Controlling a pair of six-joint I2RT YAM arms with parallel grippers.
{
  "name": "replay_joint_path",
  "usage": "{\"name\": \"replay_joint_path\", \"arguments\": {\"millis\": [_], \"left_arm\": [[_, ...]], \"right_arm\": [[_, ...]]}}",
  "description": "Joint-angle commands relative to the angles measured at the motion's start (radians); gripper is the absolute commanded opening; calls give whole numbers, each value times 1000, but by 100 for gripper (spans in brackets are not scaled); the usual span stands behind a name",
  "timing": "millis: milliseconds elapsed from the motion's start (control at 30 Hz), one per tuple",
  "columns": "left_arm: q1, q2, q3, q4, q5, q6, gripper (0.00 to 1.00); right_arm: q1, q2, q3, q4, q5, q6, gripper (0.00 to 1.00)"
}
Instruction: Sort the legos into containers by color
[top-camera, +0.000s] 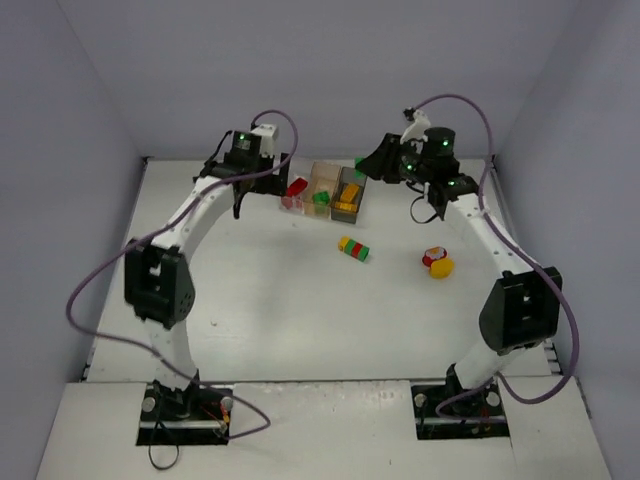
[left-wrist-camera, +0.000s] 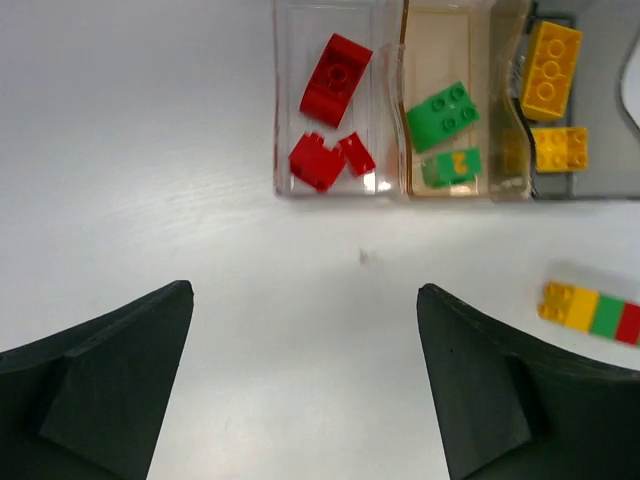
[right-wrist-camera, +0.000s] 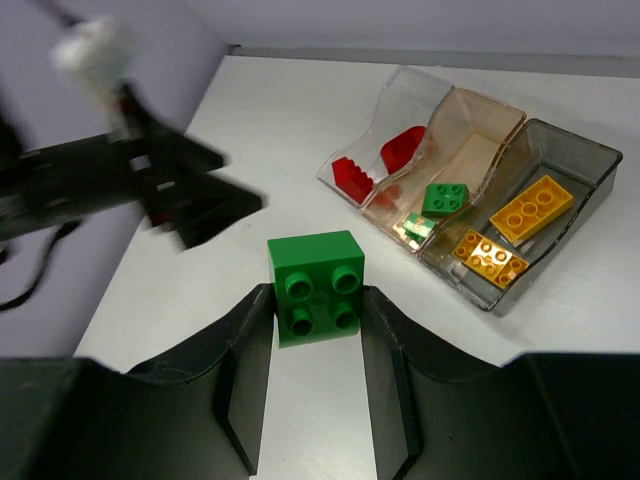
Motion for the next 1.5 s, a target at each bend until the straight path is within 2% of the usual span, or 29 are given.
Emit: {"name": "replay_joint_path", "arguments": {"millis": [0, 167, 233, 400, 467, 567, 700, 833, 967, 1167, 1300, 1333, 1400, 1467], "left_arm": [[-4, -335, -111, 70, -73, -20, 87], [-9, -616, -396, 16, -99, -74, 87], [-9, -694, -506, -14, -94, -98, 87], [-13, -928, -656, -149, -110, -140, 87], [-13, -1043, -740, -203, -110, -167, 87], [-13, -1116, -787, -235, -110, -197, 87], [-13, -1206, -834, -294, -139, -221, 87], [-12, -1274, -855, -332, -182, -290, 87], [-13, -1298, -864, -321, -151, -301, 87], [-13, -1265, -892, -278, -77, -316, 87], [-13, -1243, -892, -243, -44, -310, 87], [-13, -1240, -892, -235, -42, -303, 87], [-12, -1232, -895, -219, -38, -293, 87], [-12, -1223, -898, -203, -33, -281, 87]], "right_arm": [[69, 131, 131, 40, 122, 8, 0], [127, 292, 283, 52, 267, 42, 0], [147, 369, 341, 61, 279, 42, 0], [175, 519, 443, 75, 313, 45, 3], [187, 584, 487, 84, 339, 46, 8], [193, 627, 514, 84, 360, 49, 13], [195, 681, 534, 84, 370, 51, 32], [195, 717, 560, 79, 360, 42, 44], [195, 698, 554, 76, 345, 19, 54], [193, 572, 468, 72, 319, -62, 56], [190, 378, 231, 70, 316, -208, 58], [190, 336, 181, 67, 316, -290, 59], [181, 215, 41, 64, 305, -338, 59], [156, 144, -28, 29, 249, -374, 61]]}}
